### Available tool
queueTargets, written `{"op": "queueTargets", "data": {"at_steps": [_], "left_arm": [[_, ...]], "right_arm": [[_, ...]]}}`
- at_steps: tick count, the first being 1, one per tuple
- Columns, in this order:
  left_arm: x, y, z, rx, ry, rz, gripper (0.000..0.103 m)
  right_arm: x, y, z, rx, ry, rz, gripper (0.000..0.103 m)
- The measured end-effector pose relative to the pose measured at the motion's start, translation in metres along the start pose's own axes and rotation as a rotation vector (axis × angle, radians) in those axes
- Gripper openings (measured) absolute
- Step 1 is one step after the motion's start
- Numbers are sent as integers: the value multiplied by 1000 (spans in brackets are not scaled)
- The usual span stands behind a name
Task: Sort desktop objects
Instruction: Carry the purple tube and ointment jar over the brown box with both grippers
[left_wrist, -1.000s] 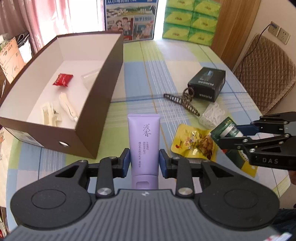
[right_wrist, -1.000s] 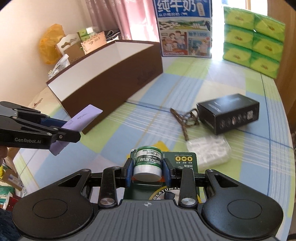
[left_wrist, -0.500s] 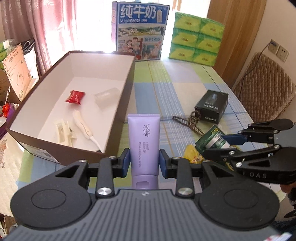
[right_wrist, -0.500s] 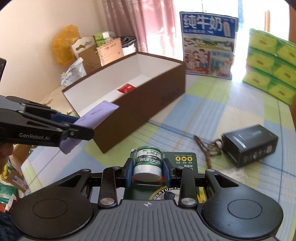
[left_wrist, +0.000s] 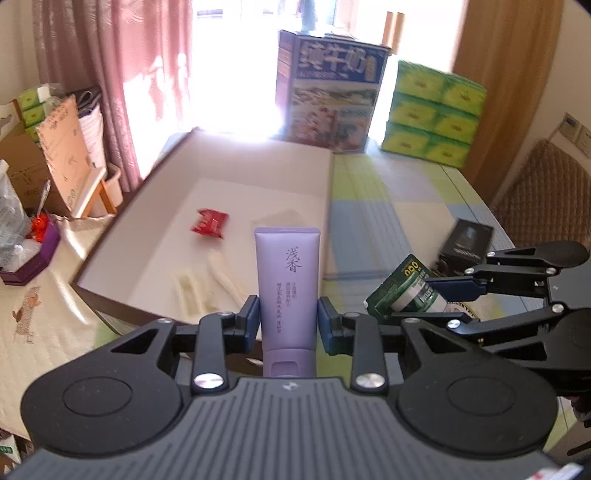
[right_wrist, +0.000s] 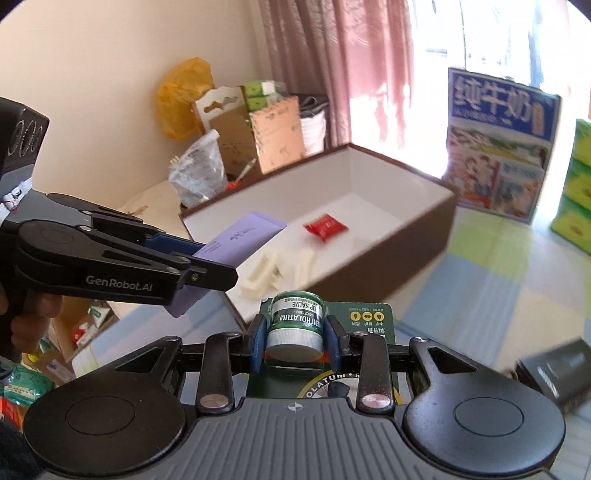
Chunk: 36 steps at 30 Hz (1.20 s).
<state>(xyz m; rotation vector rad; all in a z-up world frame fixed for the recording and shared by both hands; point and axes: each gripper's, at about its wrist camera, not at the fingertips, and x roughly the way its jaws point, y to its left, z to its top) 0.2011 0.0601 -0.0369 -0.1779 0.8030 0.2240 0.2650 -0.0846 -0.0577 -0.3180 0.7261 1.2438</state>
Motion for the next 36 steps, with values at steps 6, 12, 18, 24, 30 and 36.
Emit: {"op": "queueTargets", "data": {"at_steps": [6,12,18,24,30,36], "left_arm": [[7,32,25,-4,-35,21,28],[32,60,56,8,-47,33,28],[71,81,84,12,-26,29,28],[122,94,113,25,23,28,28],[177,103,139,34,74,11,28],[229,108,146,67,139,9,28]], "right_arm": [[27,3,38,-19,-28,17,31],[58,-7,79,-28,-41,9,31],[99,-32,115,-1,-32,-17,31],[143,-66,145,53,-12,-69,31],[189,-101,160,116,43,-121,31],[226,-131,154,185,132,-153,31]]}}
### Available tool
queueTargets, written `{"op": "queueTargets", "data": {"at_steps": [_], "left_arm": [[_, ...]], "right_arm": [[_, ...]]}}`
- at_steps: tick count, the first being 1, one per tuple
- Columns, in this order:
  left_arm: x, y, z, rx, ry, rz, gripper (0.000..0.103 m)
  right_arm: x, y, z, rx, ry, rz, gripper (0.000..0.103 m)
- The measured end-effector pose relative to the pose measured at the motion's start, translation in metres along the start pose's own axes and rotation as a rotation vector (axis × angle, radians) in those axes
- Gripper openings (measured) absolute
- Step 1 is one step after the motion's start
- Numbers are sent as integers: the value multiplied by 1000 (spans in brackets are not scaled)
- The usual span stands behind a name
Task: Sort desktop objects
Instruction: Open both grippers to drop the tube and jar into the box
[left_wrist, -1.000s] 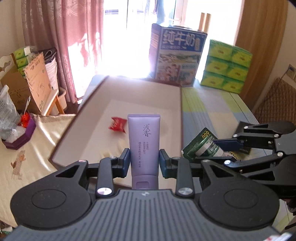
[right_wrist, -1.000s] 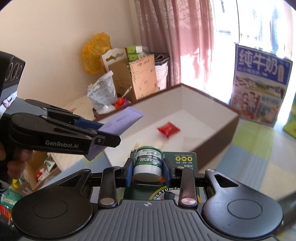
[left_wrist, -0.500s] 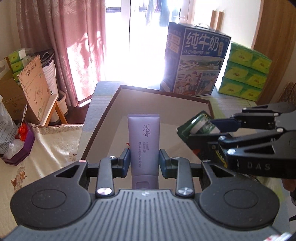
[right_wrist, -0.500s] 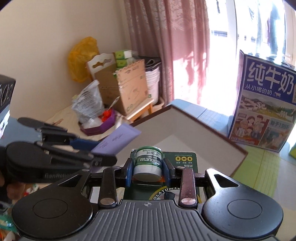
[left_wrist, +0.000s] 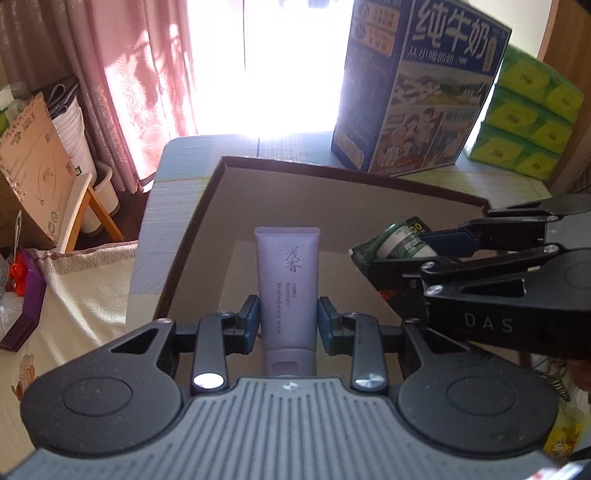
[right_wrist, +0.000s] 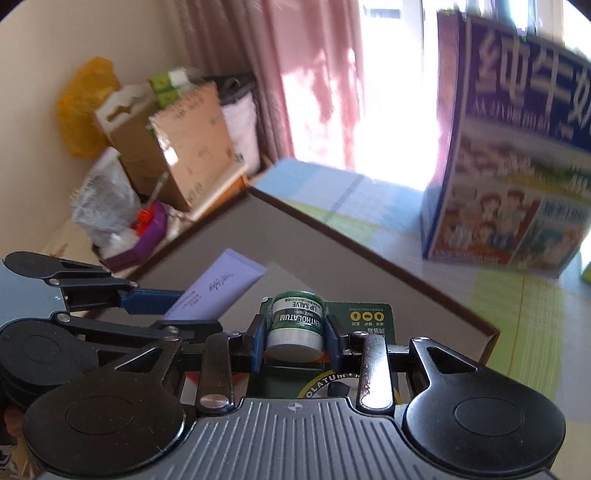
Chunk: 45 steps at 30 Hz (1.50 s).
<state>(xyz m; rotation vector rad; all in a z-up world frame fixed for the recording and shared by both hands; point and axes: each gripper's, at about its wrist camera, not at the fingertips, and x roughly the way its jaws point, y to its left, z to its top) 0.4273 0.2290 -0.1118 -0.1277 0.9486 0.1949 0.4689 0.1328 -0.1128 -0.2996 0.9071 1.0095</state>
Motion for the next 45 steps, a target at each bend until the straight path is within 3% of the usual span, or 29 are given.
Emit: {"op": "queueTargets", "data": {"at_steps": [11,23,29,31,33,37,39,45], "left_arm": [[58,4,5,56,84,32,28],[53,1,7,85,67,35,28],[46,0,5,78,73,38,29],[43,0,3,73,74,35,33],[39,0,1,70,75,37,40],[24,-1,-6,67,66,21,49],[14,-2,-11,72,56,17,56],[-12,-7,-24,76,50,22,70]], "right_arm": [[33,-16,1,41,95,-12,31],[30,-21,-2,75,78,11,31],[22,-21,-1,84,28,39,31],[17,-19,0,84,16,51,37],[9,-18,0,88,-7,51,63],[-9,-13,-1,57,-32,72,68],[-19,-10,-4,42,-43,69,82],[-44,-1,-18,-10,-68,50,96]]}}
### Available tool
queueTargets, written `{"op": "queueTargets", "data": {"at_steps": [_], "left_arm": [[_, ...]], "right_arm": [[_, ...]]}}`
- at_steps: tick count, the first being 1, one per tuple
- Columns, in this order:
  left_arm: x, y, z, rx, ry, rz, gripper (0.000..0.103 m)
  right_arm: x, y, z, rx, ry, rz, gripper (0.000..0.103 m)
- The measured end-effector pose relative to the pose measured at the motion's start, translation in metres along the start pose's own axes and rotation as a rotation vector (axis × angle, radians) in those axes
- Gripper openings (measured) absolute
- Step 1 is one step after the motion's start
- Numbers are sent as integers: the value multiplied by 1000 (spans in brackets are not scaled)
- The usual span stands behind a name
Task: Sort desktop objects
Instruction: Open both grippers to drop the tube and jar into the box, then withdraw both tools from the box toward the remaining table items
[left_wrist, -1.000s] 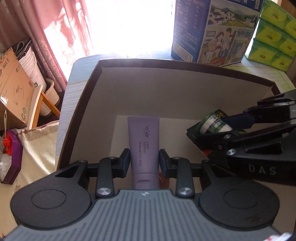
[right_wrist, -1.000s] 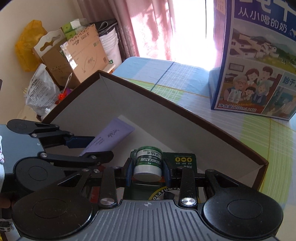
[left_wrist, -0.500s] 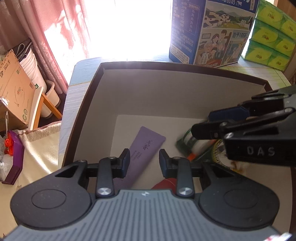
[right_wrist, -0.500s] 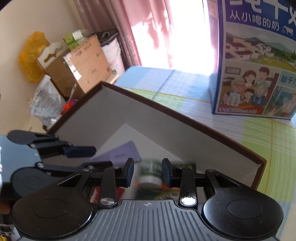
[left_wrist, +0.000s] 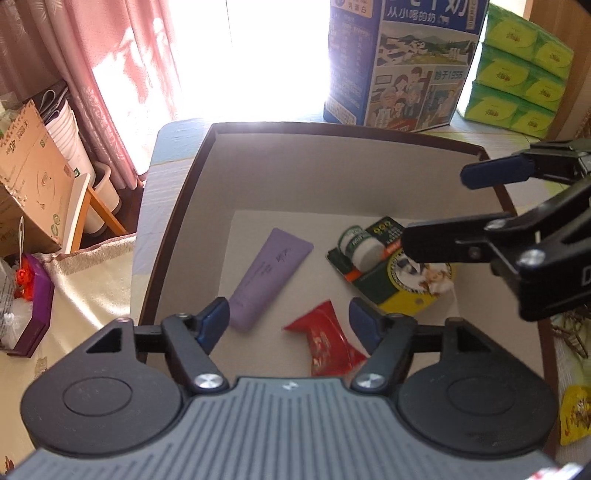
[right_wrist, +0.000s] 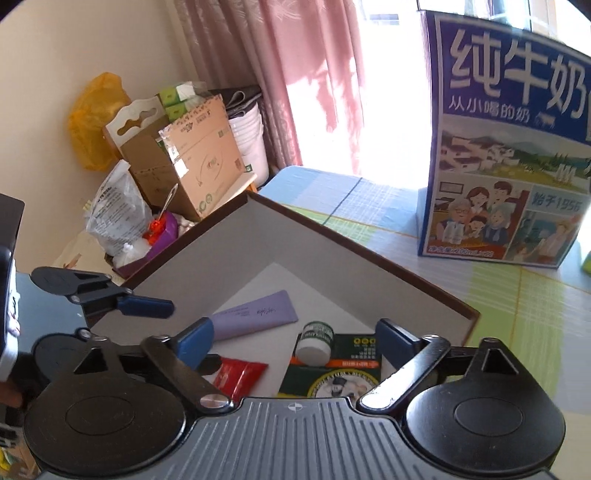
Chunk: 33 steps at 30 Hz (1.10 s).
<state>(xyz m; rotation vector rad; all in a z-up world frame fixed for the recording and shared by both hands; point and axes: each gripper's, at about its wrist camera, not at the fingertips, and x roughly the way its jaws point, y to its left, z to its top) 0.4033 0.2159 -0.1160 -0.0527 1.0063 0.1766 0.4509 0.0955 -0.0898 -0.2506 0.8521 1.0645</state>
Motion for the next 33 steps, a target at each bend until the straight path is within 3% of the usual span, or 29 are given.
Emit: {"op": "queueTargets", "data": {"at_steps": [9,18,33], "left_arm": [[-46,-2,-18,-65,-25,43,84],[-92,-9,-28,-88,-86,92,87],[-159,-29,-76,-135,-145,90,89]], "right_arm": [[-42,17,-27,-25,-52,-10,101],[-80,33,-50,-3,-83,-13,101],[-137,63,-90,-1,-113,-17,101]]}}
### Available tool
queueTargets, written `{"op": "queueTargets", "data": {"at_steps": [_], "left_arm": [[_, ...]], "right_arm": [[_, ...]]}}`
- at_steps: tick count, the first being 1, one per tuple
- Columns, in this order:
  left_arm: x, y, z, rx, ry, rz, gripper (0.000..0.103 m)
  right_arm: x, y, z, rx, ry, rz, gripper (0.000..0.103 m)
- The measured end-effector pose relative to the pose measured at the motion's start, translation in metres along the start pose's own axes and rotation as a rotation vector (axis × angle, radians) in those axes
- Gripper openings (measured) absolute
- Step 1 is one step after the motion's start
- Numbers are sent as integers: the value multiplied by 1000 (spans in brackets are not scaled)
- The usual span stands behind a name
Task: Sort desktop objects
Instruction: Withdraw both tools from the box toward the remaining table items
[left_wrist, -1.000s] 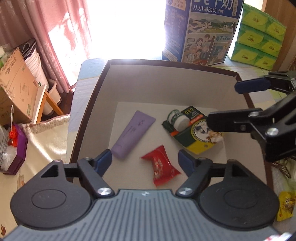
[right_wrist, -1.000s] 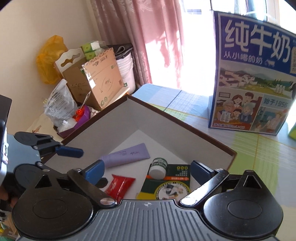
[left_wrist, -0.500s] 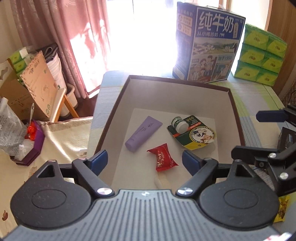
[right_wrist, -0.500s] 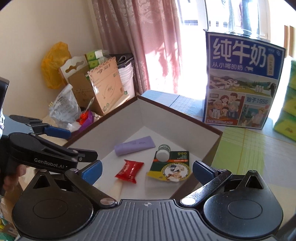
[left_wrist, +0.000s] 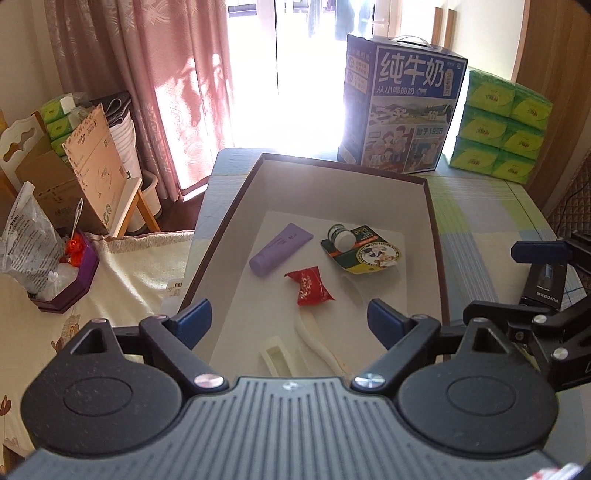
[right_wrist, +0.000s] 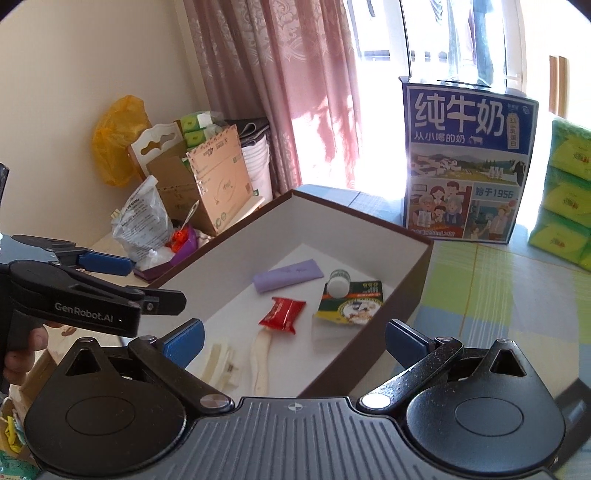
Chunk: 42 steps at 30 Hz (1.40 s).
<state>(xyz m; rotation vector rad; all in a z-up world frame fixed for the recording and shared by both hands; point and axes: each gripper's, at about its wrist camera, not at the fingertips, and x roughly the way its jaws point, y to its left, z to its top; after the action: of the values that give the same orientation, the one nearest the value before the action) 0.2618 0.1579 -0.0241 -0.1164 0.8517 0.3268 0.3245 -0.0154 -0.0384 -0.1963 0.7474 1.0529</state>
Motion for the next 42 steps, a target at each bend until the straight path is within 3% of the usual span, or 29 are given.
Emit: {"op": "queueTargets", "data": {"at_steps": [5,19,30,42], "left_arm": [[-22,-1,-17,-20,-12,8,94],[-64,-14,-53,-42,-29,69,94],[-74,-42,-85,-61,2,58,94],[-65,-88,-134,-78,101,-22,93]], "right_arm": [[-16,9,-12,-5,0,4,101],[-55,19,-45,-33,8,23,101],[-77,8,-75,-60,16,7,101],[-100,-29,-135,-34,127,-39,101]]}}
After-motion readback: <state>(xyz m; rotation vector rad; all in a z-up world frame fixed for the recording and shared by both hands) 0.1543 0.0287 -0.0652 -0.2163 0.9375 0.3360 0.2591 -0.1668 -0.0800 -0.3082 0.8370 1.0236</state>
